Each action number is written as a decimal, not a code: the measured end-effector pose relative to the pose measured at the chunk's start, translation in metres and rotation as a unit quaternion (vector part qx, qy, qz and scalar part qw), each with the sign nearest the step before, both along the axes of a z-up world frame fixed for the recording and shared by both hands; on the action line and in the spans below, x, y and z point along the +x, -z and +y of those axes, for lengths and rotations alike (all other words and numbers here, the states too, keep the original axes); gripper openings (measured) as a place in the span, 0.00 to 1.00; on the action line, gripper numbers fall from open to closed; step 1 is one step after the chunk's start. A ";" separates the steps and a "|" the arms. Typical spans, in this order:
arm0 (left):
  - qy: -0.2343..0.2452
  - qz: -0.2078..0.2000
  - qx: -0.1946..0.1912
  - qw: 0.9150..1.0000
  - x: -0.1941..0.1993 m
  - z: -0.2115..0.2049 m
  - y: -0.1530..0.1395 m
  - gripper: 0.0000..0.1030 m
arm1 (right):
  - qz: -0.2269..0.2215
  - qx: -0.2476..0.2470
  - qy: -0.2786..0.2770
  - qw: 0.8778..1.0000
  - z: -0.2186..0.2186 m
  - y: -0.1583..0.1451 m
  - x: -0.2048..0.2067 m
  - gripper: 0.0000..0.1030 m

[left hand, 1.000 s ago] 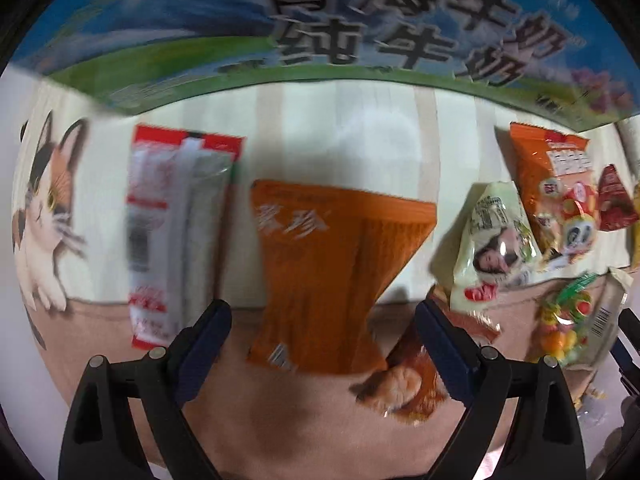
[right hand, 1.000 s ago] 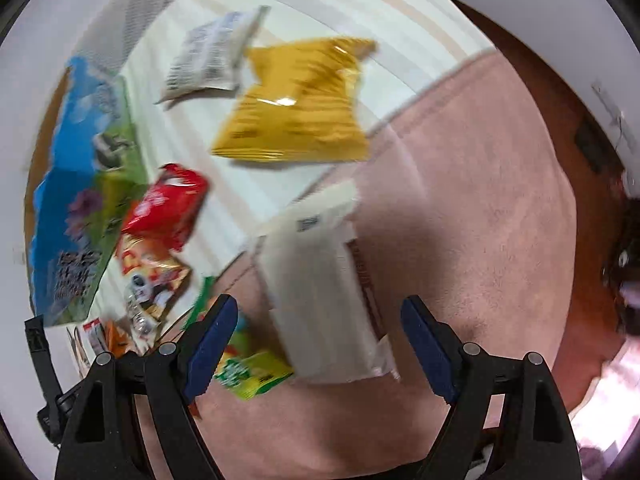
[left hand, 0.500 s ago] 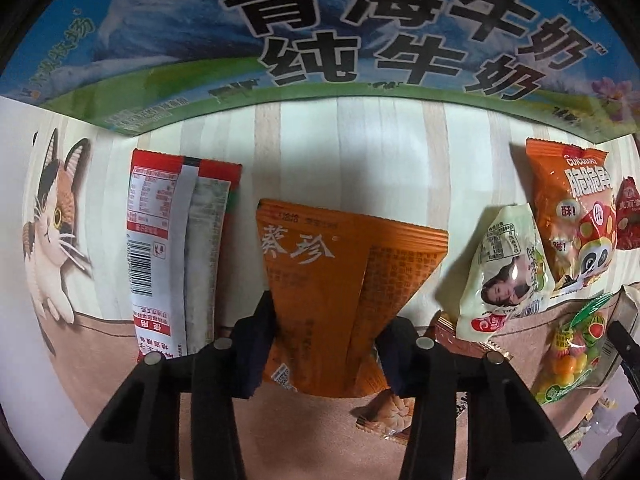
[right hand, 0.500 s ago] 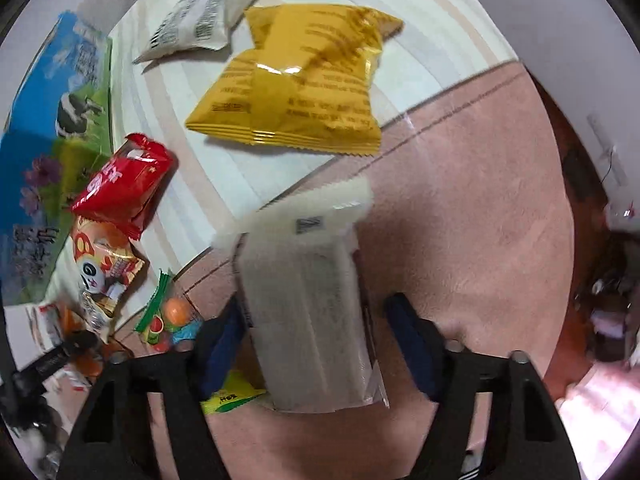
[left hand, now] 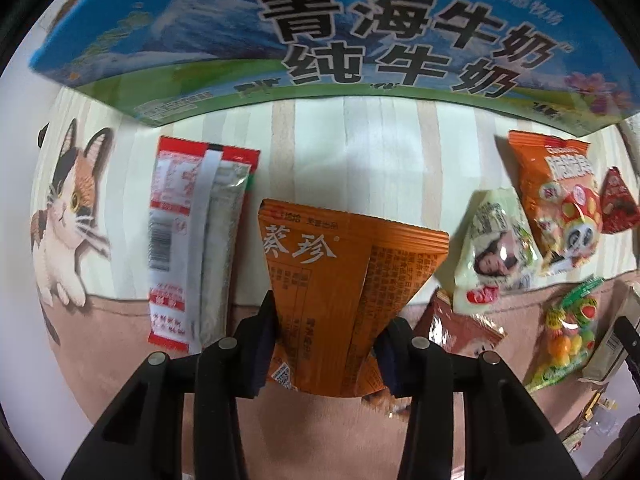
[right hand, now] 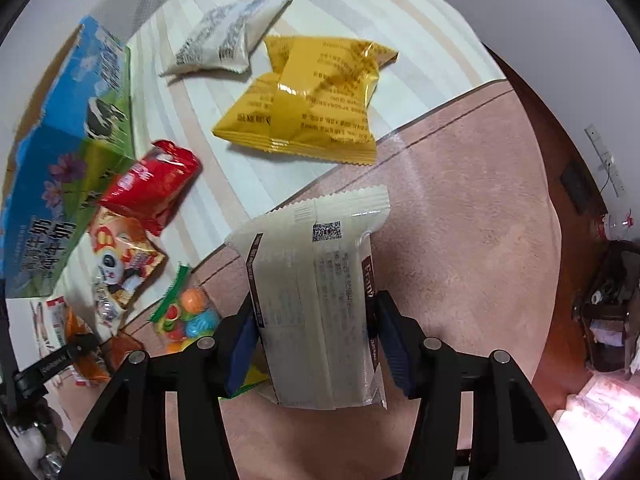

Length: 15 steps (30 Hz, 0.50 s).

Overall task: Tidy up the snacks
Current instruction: 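Carry both packets into the cardboard box and open both grippers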

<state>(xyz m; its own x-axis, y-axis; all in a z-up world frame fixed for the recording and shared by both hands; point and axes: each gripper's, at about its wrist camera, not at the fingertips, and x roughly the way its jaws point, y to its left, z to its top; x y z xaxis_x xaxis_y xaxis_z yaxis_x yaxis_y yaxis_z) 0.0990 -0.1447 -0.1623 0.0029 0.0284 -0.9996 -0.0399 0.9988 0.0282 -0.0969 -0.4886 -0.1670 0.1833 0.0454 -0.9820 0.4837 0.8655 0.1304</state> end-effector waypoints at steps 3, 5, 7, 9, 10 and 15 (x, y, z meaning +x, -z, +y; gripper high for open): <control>-0.001 -0.007 -0.011 1.000 -0.015 0.007 -0.021 0.39 | -0.014 0.010 0.001 1.000 0.002 -0.016 -0.006 0.57; 0.001 -0.012 -0.021 1.000 -0.025 0.011 -0.039 0.39 | -0.030 0.020 -0.001 0.999 0.007 -0.032 -0.009 0.57; 0.003 -0.018 -0.034 0.999 -0.034 0.014 -0.058 0.39 | -0.046 0.029 -0.008 0.998 0.012 -0.051 -0.010 0.57; 0.005 -0.026 -0.052 0.998 -0.040 0.016 -0.081 0.39 | -0.066 0.041 -0.019 0.997 0.020 -0.069 -0.005 0.57; 0.005 -0.035 -0.064 0.997 -0.042 0.018 -0.098 0.39 | -0.077 0.050 -0.027 0.995 0.027 -0.081 -0.001 0.57; 0.016 -0.063 -0.094 0.993 -0.026 0.024 -0.155 0.39 | -0.125 0.091 -0.082 0.985 0.052 -0.135 0.042 0.57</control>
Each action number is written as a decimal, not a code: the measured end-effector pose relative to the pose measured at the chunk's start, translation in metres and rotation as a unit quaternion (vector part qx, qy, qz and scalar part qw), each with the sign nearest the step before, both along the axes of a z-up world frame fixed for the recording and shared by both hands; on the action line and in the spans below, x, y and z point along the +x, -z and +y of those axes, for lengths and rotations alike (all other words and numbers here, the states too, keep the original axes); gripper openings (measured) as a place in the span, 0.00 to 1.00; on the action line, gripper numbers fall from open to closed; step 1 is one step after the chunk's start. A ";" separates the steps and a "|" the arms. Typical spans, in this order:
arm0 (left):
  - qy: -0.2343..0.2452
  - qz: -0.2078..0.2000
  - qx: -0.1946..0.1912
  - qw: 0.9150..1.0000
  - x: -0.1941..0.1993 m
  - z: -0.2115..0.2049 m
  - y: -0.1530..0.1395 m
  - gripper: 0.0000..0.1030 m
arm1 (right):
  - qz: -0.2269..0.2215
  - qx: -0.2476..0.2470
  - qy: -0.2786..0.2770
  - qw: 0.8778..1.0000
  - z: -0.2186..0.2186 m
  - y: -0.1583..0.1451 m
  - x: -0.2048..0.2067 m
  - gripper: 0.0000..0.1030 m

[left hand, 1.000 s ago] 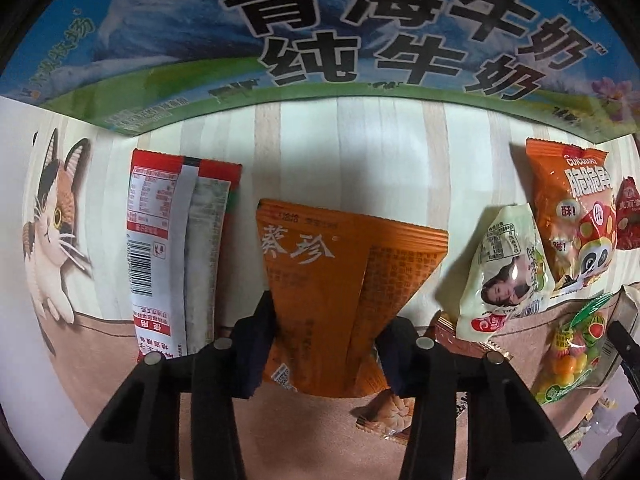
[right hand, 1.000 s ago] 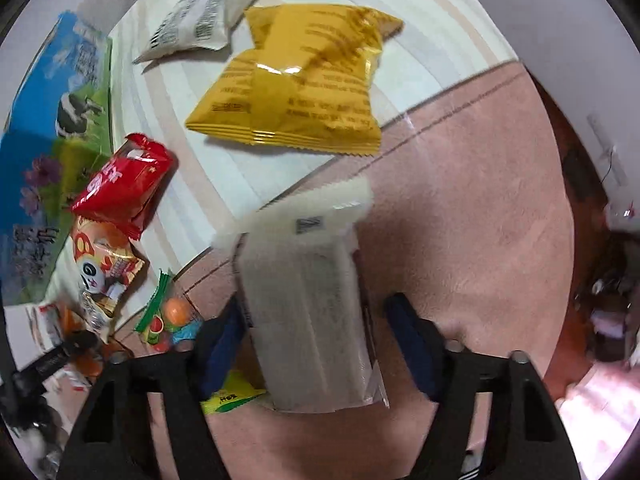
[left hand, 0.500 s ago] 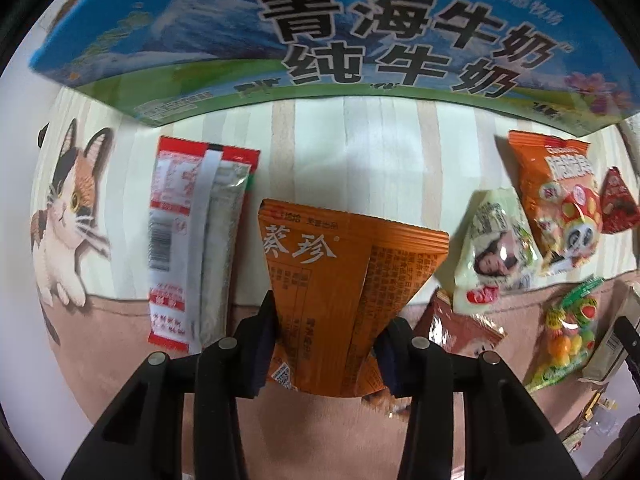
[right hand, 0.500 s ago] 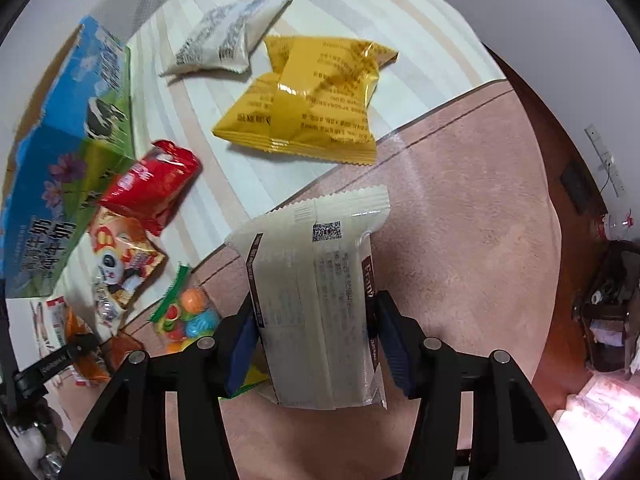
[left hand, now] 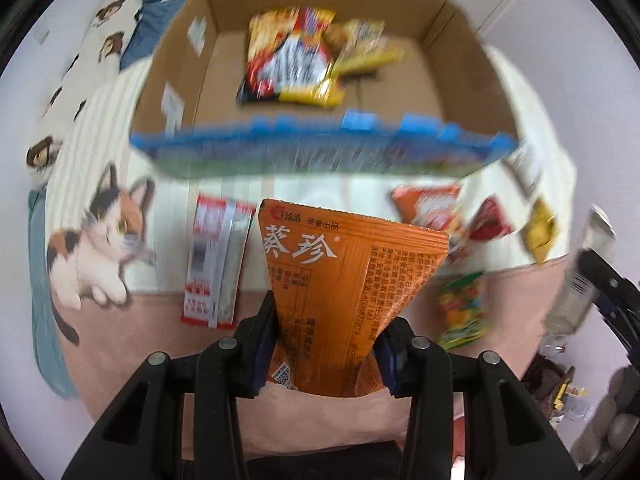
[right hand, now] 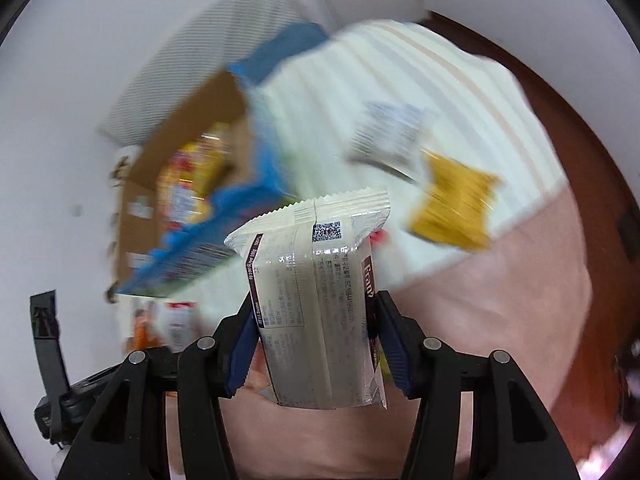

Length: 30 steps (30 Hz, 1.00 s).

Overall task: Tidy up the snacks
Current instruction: 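Carry both packets into the cardboard box and open both grippers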

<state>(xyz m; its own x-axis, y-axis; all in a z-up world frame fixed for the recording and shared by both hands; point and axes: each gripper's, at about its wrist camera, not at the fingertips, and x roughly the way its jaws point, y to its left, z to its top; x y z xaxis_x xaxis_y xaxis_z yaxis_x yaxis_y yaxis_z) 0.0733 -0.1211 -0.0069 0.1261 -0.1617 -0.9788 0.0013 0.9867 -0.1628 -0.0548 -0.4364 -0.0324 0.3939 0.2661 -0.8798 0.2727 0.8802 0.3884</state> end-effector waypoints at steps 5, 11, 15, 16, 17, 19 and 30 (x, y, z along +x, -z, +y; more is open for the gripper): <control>0.000 -0.036 0.008 0.999 0.059 0.011 -0.034 0.39 | -0.040 0.002 -0.049 0.998 0.033 -0.035 0.059 0.57; -0.029 -0.047 0.029 0.998 0.146 0.042 -0.038 0.39 | -0.045 -0.039 -0.086 0.995 0.067 -0.046 0.139 0.57; -0.049 -0.018 0.035 0.998 0.201 0.063 -0.019 0.39 | -0.021 -0.075 -0.098 0.992 0.081 -0.033 0.195 0.57; -0.054 -0.010 0.035 0.998 0.214 0.067 -0.013 0.39 | -0.012 -0.082 -0.102 0.991 0.084 -0.028 0.208 0.57; -0.057 -0.001 0.040 0.998 0.228 0.071 -0.006 0.39 | -0.003 -0.088 -0.107 0.990 0.088 -0.023 0.219 0.57; -0.058 0.008 0.050 0.997 0.244 0.072 0.008 0.39 | 0.012 -0.102 -0.113 0.988 0.093 -0.011 0.242 0.57; -0.064 0.061 0.075 0.993 0.301 0.086 0.064 0.40 | 0.074 -0.149 -0.132 0.977 0.105 0.040 0.307 0.57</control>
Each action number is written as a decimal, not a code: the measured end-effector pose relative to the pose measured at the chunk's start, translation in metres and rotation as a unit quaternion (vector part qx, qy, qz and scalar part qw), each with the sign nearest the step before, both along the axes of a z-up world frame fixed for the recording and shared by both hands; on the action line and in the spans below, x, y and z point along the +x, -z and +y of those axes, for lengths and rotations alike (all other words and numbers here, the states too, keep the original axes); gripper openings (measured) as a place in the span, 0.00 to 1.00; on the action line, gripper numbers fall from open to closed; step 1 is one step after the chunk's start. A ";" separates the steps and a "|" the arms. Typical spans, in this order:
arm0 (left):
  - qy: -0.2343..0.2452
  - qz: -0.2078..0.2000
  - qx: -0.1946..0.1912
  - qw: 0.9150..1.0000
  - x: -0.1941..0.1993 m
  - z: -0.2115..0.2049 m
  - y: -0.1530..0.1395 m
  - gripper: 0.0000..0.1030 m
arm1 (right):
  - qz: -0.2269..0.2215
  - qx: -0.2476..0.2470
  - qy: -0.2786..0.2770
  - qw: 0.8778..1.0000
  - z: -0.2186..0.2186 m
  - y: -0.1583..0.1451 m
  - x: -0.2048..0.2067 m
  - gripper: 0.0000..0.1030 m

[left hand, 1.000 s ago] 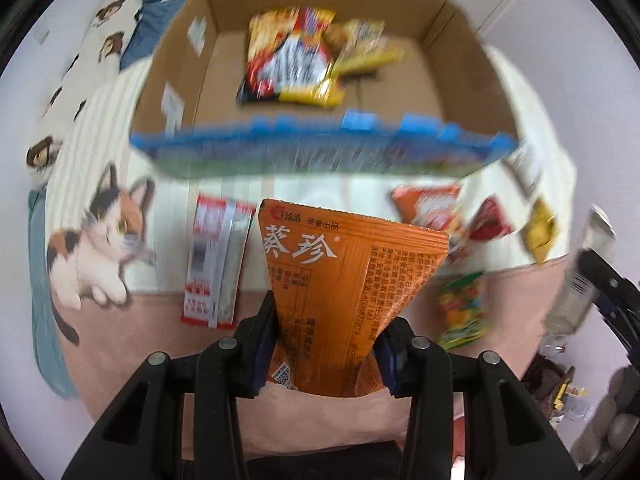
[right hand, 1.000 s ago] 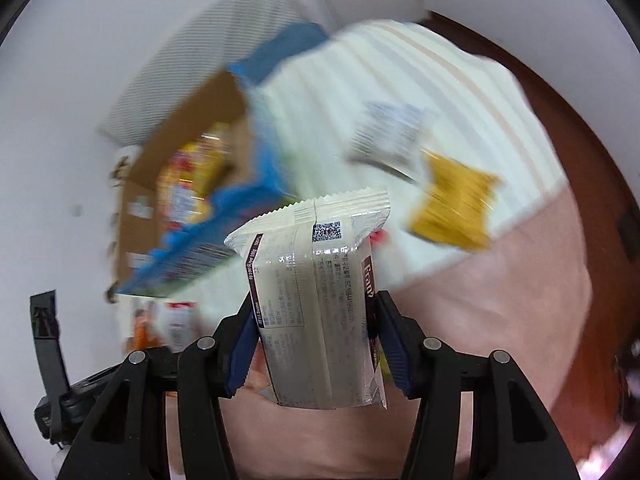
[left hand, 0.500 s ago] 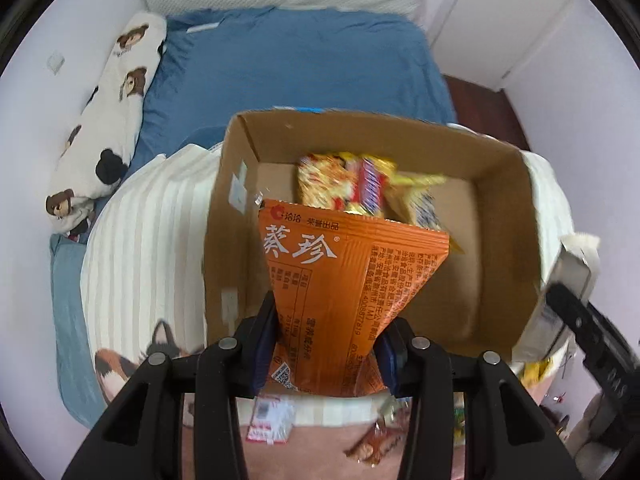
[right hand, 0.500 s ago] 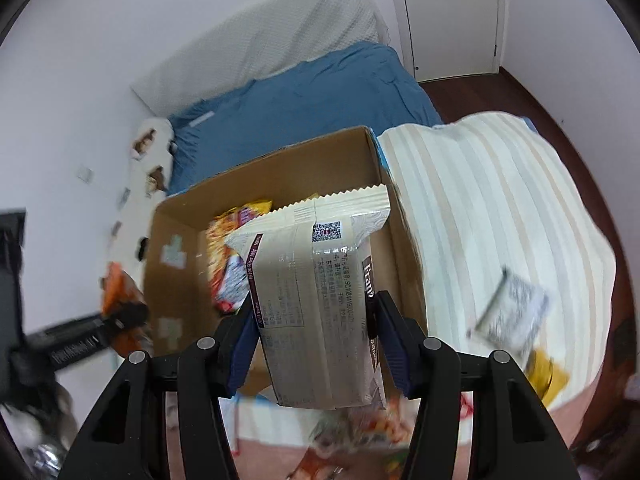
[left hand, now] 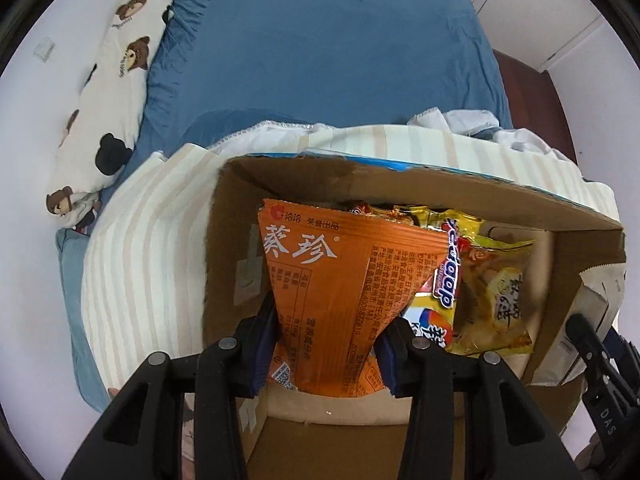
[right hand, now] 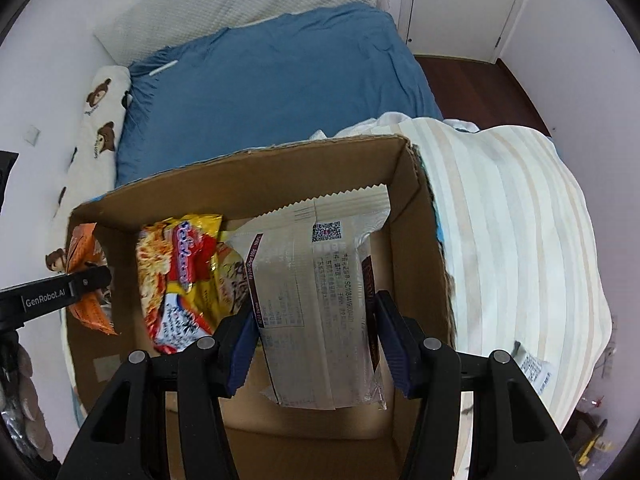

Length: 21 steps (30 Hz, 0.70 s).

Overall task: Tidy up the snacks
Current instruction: 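Carry both packets into the cardboard box and open both grippers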

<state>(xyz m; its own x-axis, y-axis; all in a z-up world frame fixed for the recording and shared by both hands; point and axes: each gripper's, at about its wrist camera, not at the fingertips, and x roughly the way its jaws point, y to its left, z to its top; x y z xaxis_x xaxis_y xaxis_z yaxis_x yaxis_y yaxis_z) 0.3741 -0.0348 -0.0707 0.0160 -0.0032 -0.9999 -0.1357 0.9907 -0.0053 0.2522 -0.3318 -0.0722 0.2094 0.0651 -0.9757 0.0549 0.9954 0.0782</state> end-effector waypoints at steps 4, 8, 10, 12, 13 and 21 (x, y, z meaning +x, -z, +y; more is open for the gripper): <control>-0.004 0.012 -0.011 1.000 0.004 0.002 0.010 0.41 | 0.019 0.003 0.004 1.000 -0.001 0.013 0.011 0.60; -0.010 0.023 -0.019 0.999 0.004 0.003 0.015 0.74 | 0.047 -0.003 0.005 0.999 -0.001 0.023 0.016 0.84; -0.010 0.018 -0.016 1.000 0.004 0.002 0.013 0.86 | 0.050 -0.003 0.005 0.999 -0.002 0.024 0.016 0.86; -0.011 0.014 -0.017 1.000 0.003 0.001 0.013 0.86 | 0.055 -0.003 0.002 0.998 -0.003 0.025 0.016 0.88; -0.012 0.012 -0.020 1.000 0.002 0.000 0.012 0.86 | 0.058 0.000 0.002 0.998 -0.004 0.025 0.015 0.89; -0.005 -0.003 -0.039 0.999 -0.009 -0.006 0.006 0.87 | 0.052 0.008 -0.001 0.999 0.002 0.017 0.007 0.91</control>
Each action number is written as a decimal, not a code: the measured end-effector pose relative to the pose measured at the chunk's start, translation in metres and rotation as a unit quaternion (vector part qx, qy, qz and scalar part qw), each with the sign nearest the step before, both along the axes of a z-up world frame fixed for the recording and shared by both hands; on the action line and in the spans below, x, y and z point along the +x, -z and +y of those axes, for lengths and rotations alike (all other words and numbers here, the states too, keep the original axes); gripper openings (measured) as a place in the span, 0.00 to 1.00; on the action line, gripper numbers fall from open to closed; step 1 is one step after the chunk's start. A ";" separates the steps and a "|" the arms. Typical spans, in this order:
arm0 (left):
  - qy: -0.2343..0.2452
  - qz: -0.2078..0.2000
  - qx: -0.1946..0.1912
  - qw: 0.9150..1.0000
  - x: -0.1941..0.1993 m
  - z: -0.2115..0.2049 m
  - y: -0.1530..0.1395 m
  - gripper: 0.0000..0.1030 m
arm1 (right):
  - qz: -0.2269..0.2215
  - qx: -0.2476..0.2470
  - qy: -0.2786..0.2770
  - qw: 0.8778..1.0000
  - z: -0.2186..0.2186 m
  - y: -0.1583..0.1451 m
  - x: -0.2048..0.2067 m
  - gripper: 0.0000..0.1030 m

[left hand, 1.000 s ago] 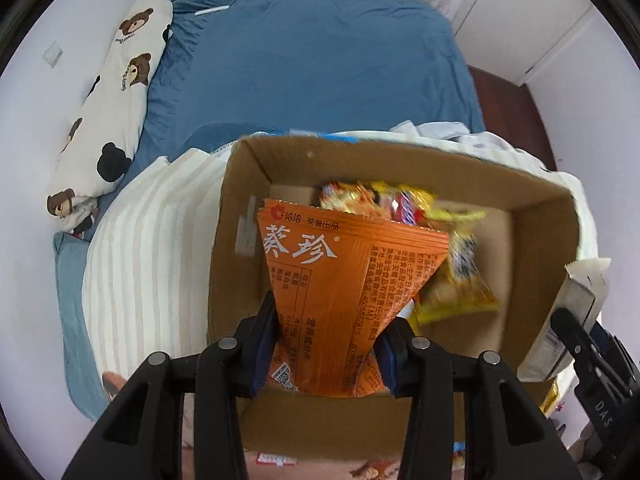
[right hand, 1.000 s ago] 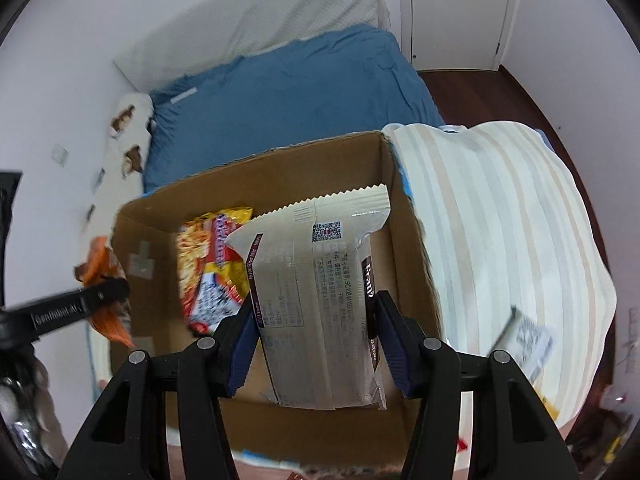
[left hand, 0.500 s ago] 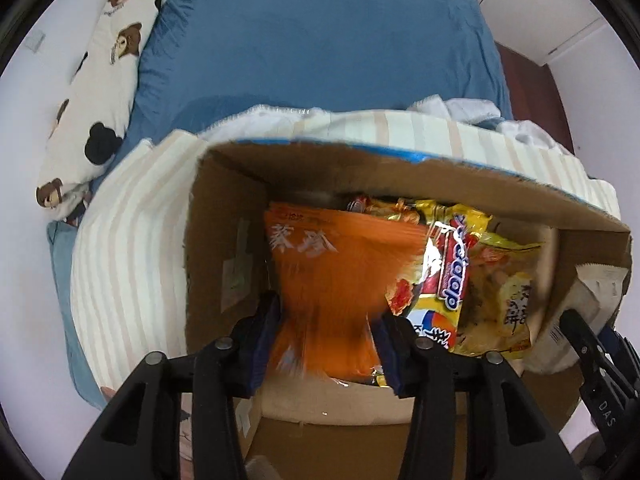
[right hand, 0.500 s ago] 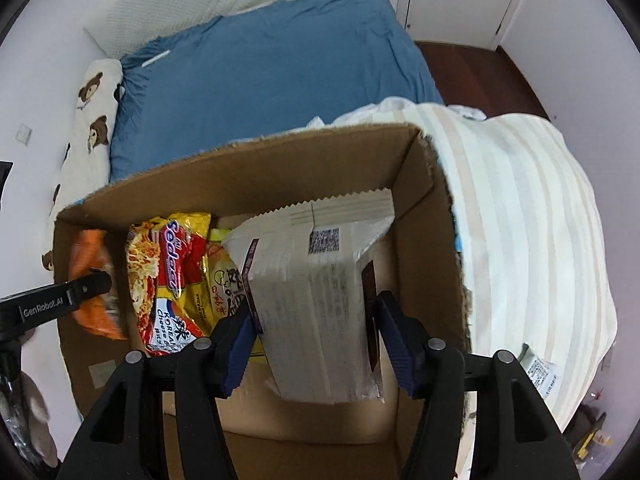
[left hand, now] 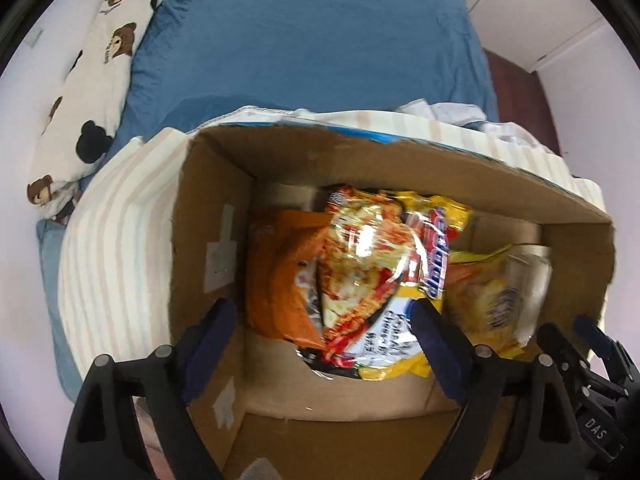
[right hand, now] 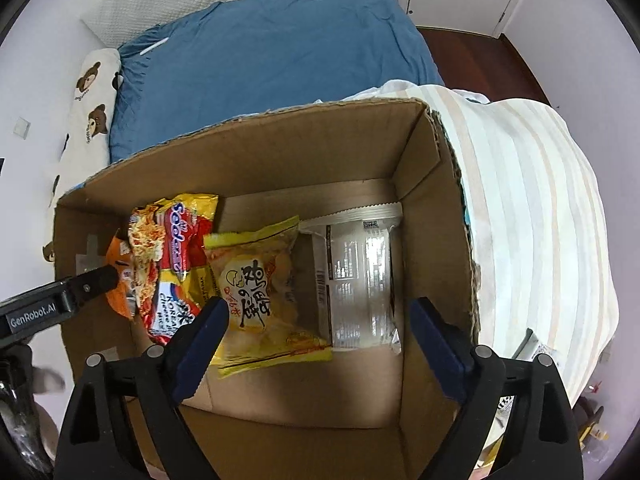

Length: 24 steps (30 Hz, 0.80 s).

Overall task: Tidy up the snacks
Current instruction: 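Carry both packets into the cardboard box and open both grippers, then grasp the brown packet with the left gripper while the right grasps the green candy bag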

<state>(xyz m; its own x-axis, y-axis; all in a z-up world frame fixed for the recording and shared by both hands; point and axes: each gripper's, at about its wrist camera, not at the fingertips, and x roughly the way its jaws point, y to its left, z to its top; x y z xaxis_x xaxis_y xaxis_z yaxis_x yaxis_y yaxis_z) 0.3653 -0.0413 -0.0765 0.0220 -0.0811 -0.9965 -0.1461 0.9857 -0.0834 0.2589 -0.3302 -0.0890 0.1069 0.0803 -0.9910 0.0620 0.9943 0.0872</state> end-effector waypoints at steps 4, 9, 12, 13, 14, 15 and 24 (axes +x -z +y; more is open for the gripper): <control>0.011 -0.038 0.003 0.999 -0.019 -0.008 -0.014 0.87 | -0.023 0.011 -0.003 1.000 0.002 -0.013 -0.012 0.91; 0.018 -0.091 0.007 0.996 -0.054 -0.014 -0.038 0.87 | -0.050 0.019 -0.006 0.999 0.007 -0.028 -0.041 0.91; 0.015 -0.127 0.007 0.992 -0.079 -0.014 -0.057 0.87 | -0.071 0.017 -0.011 0.997 0.010 -0.040 -0.062 0.91; 0.016 -0.139 0.009 0.990 -0.088 -0.015 -0.062 0.87 | -0.081 0.015 -0.013 0.997 0.011 -0.045 -0.073 0.91; 0.019 -0.151 0.011 0.988 -0.097 -0.016 -0.068 0.87 | -0.089 0.013 -0.016 0.996 0.011 -0.051 -0.081 0.91; 0.022 -0.165 0.017 0.986 -0.107 -0.016 -0.074 0.87 | -0.097 0.012 -0.018 0.995 0.011 -0.055 -0.088 0.91; 0.014 -0.227 0.025 0.973 -0.187 -0.016 -0.112 0.87 | -0.170 0.009 -0.031 0.985 0.012 -0.097 -0.162 0.91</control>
